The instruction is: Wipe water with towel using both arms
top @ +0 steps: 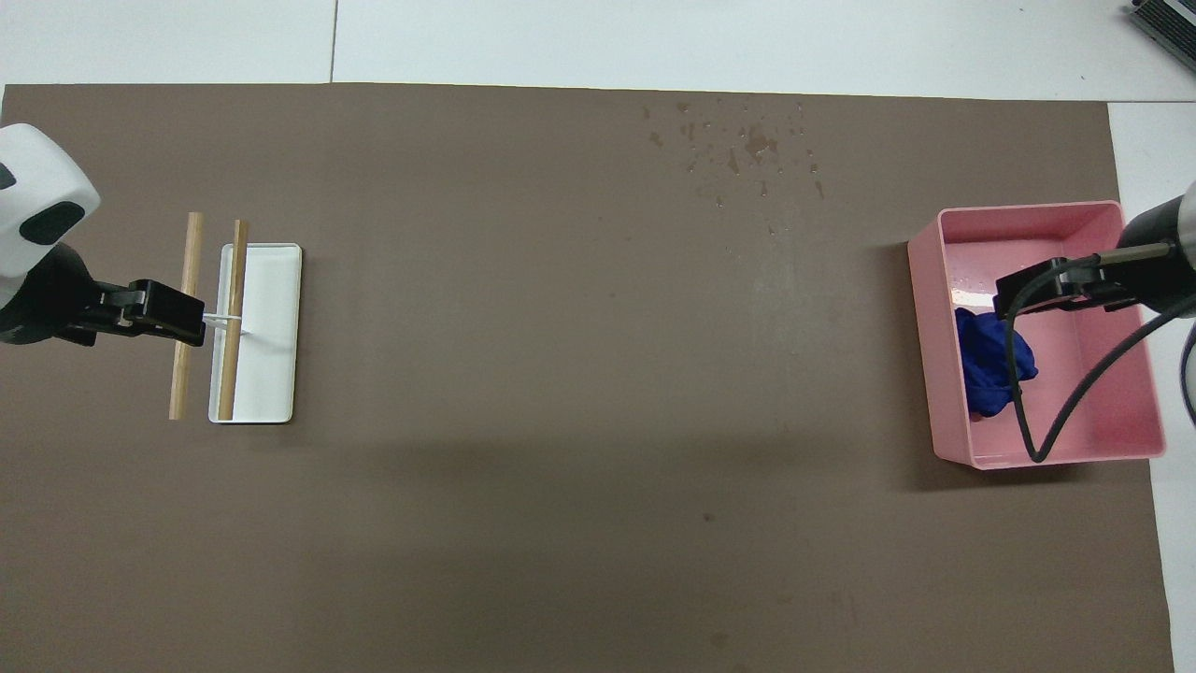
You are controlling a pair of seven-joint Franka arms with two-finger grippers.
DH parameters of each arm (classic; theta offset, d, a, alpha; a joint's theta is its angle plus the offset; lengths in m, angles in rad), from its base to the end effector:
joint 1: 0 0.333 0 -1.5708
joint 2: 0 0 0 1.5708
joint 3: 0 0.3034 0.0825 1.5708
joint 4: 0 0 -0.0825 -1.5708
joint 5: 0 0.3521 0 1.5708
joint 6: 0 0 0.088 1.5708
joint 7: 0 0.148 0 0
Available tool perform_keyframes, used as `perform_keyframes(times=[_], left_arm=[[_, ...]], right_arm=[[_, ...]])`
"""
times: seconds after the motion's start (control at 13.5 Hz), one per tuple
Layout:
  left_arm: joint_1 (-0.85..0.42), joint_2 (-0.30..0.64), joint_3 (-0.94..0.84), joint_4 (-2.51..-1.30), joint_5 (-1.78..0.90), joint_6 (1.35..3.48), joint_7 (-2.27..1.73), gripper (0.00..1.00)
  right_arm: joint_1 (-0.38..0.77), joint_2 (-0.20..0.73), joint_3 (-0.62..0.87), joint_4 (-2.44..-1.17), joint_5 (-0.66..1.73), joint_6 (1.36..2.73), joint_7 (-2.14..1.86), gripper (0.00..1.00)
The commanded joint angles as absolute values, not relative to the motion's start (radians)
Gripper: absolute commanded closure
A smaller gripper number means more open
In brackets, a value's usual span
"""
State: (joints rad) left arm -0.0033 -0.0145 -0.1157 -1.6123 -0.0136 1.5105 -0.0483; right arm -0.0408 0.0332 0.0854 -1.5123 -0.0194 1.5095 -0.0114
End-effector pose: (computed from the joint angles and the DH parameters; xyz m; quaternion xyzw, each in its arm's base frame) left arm 0.5032 -0.0626 0.5554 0.9984 -0.0354 -0.0440 0.0023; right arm 0.5247 0.0197 0.5739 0.9994 0.0276 -0.0178 0.0086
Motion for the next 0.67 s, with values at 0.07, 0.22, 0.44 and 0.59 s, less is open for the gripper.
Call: perform_keyframes(times=[0.07,0.22,0.44,0.59], left_arm=[[0.009,-0.037,-0.12,-1.632,-0.02,1.505,-0.037,0.0],[0.009,-0.037,-0.12,-1.632,-0.02,1.503,-0.037,0.0],[0.009,-0.037,-0.12,-1.632,-0.02,1.503,-0.037,0.0],[0.009,-0.037,-0.12,-1.632,-0.02,1.505,-0.037,0.0]], right_arm=[[-0.063,0.032,0.1,-1.52,-0.028,1.525,-0.031,0.0],[-0.064,0.032,0.1,-1.522,-0.012,1.525,-0.029,0.0],[-0.066,0.032,0.1,-1.523,-0.008,1.525,-0.029,0.0],[-0.064,0.031,0.1,-1.525,-0.008,1.523,-0.031,0.0]])
